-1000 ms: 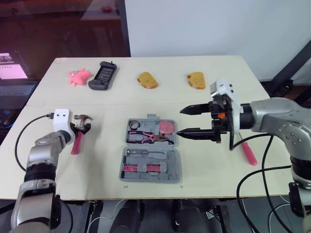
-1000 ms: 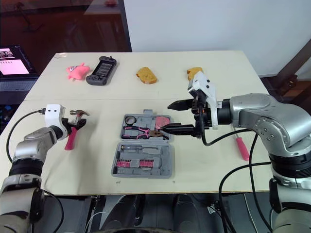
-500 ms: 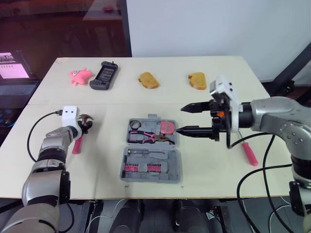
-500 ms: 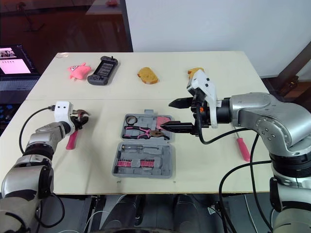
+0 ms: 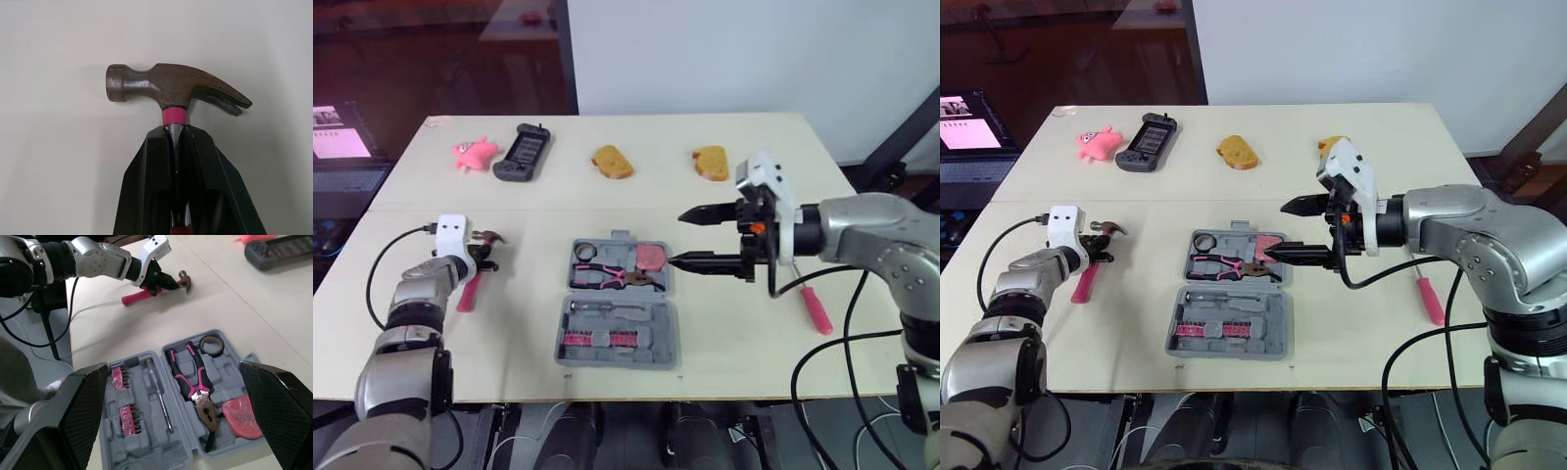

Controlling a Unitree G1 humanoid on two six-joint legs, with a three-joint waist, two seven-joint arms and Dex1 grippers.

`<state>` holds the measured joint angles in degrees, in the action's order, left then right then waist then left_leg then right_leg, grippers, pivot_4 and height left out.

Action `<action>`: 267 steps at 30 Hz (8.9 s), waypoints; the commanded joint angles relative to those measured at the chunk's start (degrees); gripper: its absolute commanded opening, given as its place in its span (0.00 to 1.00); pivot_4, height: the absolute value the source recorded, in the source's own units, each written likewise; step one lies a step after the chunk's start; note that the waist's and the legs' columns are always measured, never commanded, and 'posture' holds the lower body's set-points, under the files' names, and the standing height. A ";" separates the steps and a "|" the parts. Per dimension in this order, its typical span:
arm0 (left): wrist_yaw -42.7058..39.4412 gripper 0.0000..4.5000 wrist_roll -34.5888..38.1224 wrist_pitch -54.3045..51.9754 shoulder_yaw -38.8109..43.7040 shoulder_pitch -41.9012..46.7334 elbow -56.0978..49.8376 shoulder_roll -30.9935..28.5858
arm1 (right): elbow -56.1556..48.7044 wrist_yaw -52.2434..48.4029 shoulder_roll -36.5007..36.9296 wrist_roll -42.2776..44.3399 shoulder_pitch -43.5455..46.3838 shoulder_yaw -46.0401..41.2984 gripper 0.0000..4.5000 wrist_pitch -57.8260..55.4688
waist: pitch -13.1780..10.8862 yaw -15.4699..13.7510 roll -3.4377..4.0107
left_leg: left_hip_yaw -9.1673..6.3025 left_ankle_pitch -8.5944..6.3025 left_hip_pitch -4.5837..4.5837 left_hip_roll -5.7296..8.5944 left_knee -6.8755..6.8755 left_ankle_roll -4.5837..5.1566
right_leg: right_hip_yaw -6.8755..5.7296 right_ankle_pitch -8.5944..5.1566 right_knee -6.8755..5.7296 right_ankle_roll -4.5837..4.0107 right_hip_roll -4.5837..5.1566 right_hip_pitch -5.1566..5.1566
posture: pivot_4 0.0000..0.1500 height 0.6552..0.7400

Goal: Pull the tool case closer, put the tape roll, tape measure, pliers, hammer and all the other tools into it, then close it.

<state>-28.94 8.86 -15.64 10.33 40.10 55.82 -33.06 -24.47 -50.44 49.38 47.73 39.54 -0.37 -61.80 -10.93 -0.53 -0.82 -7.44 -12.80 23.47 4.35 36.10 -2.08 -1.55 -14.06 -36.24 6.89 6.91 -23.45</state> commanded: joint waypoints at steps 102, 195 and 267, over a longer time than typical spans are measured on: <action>-29.94 0.38 -11.96 -40.96 -56.36 8.04 -59.73 9.93 | 9.57 -20.42 3.60 -17.88 -35.60 -6.50 1.00 40.10 | -0.13 0.85 0.04 | 0.26 -0.11 -0.10 -0.14 0.21 0.22 | 0.26 -0.03 0.02 0.04 -0.03 0.20 | 1.00 1.00; -34.59 1.00 12.20 14.06 13.76 -37.13 -35.55 -16.88 | 28.38 -19.20 0.97 -19.13 -40.24 -20.58 1.00 52.47 | 1.43 -0.10 0.35 | 1.05 -0.61 -0.92 -0.22 -0.08 0.71 | 1.29 -0.29 0.22 0.11 0.04 0.48 | 1.00 1.00; -40.50 1.00 29.99 -25.53 0.43 -20.73 -77.23 -23.66 | 11.59 20.86 5.39 -13.50 -39.59 -29.54 1.00 -2.38 | 0.67 -0.18 0.18 | 1.09 -0.63 -0.15 -0.25 0.08 0.67 | 1.31 -0.34 0.27 -0.07 0.02 -0.13 | 1.00 1.00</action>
<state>-70.35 37.89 -41.08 8.15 19.56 -18.89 -55.86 -14.13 -31.53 53.83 34.47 -2.61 -30.28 -61.02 -10.26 -0.71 -0.64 -6.34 -13.43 23.32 4.10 36.18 -1.42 -0.23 -14.40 -35.97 6.81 6.93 -23.60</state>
